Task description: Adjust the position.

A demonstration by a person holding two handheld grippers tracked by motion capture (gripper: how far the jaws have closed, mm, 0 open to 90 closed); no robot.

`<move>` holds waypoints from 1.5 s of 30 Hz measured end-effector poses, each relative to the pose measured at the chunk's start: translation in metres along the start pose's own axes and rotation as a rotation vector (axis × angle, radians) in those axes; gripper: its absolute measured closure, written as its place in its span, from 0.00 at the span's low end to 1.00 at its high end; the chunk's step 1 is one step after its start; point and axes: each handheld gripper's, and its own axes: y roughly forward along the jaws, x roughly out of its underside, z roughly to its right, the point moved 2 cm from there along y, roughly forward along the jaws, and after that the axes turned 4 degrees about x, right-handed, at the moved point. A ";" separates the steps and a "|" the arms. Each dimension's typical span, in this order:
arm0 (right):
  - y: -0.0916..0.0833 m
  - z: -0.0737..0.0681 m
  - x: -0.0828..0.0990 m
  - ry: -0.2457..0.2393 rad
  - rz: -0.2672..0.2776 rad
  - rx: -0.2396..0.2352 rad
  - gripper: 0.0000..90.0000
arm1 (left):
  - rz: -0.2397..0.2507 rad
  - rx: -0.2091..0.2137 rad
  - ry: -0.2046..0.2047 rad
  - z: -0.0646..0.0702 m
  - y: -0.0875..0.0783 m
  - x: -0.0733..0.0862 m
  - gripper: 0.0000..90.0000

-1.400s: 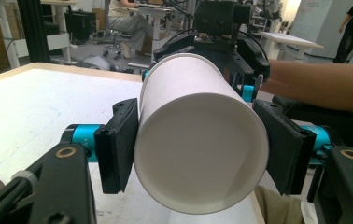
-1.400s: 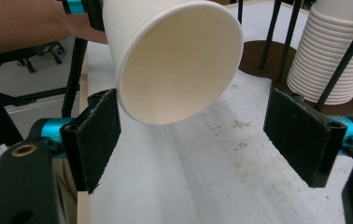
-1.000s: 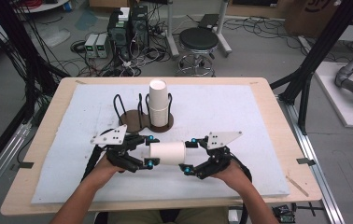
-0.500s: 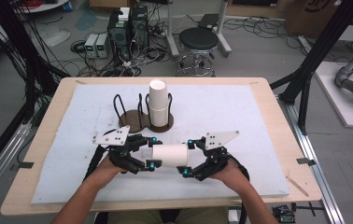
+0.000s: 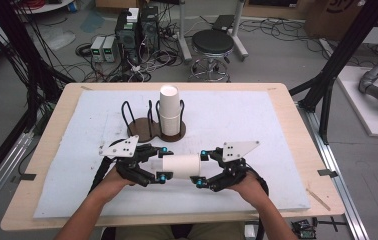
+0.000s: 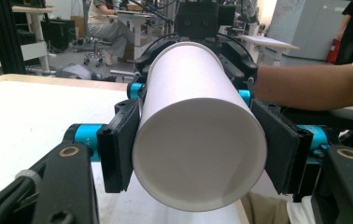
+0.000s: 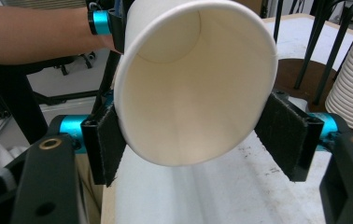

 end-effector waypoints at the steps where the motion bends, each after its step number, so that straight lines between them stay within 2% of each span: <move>1: 0.000 0.000 0.000 0.002 -0.001 -0.001 0.33 | -0.003 0.001 -0.002 0.000 0.000 0.000 0.40; 5: -0.001 0.000 -0.001 0.007 -0.006 -0.006 0.34 | -0.006 -0.002 0.001 0.001 0.000 0.001 0.40; 9: -0.002 0.000 -0.003 -0.008 -0.014 0.002 0.35 | -0.017 -0.011 -0.002 0.002 0.000 0.000 0.40; 11: -0.002 0.001 -0.005 -0.019 -0.028 0.007 0.36 | -0.027 -0.024 -0.001 0.002 0.000 0.000 0.40; 12: -0.002 0.001 -0.005 -0.018 -0.034 0.006 0.36 | -0.042 -0.045 -0.012 0.003 0.001 0.000 0.39; 13: -0.002 0.001 -0.006 -0.019 -0.042 0.008 0.36 | -0.042 -0.045 -0.012 0.003 0.001 0.000 0.36; 14: -0.001 0.001 -0.006 -0.017 -0.051 0.006 0.36 | -0.060 -0.085 -0.044 0.003 0.001 0.001 0.31; 15: -0.001 0.001 -0.006 -0.017 -0.051 0.006 0.36 | -0.060 -0.085 -0.044 0.003 0.001 0.001 0.27; 16: 0.000 0.002 -0.007 -0.016 -0.067 -0.001 0.36 | -0.065 -0.096 -0.069 0.002 0.000 0.002 0.23; 17: 0.000 0.002 -0.007 -0.016 -0.067 -0.001 0.36 | -0.070 -0.105 -0.088 0.002 -0.001 0.002 0.23; 18: 0.000 0.003 -0.007 -0.023 -0.082 0.003 0.36 | -0.070 -0.112 -0.103 0.001 -0.002 0.002 0.19; 19: 0.000 0.003 -0.007 -0.023 -0.082 0.003 0.36 | -0.068 -0.115 -0.112 0.001 -0.003 0.002 0.19; 23: -0.002 0.005 -0.009 -0.023 -0.108 0.010 0.36 | -0.081 -0.133 -0.104 0.002 -0.010 -0.001 0.18; 28: -0.001 0.007 -0.019 -0.067 -0.173 0.025 0.35 | -0.130 -0.151 -0.089 0.003 -0.015 -0.011 0.18; 32: 0.000 0.009 -0.025 -0.087 -0.206 0.025 0.35 | -0.155 -0.161 -0.070 0.005 -0.017 -0.016 0.18; 37: 0.000 0.010 -0.032 -0.104 -0.232 0.019 0.35 | -0.179 -0.177 -0.064 0.005 -0.018 -0.020 0.18; 39: 0.001 0.011 -0.035 -0.119 -0.258 0.020 0.35 | -0.191 -0.184 -0.066 0.005 -0.019 -0.021 0.18; 45: 0.003 0.011 -0.042 -0.144 -0.312 0.022 0.35 | -0.251 -0.189 -0.060 0.005 -0.018 -0.025 0.18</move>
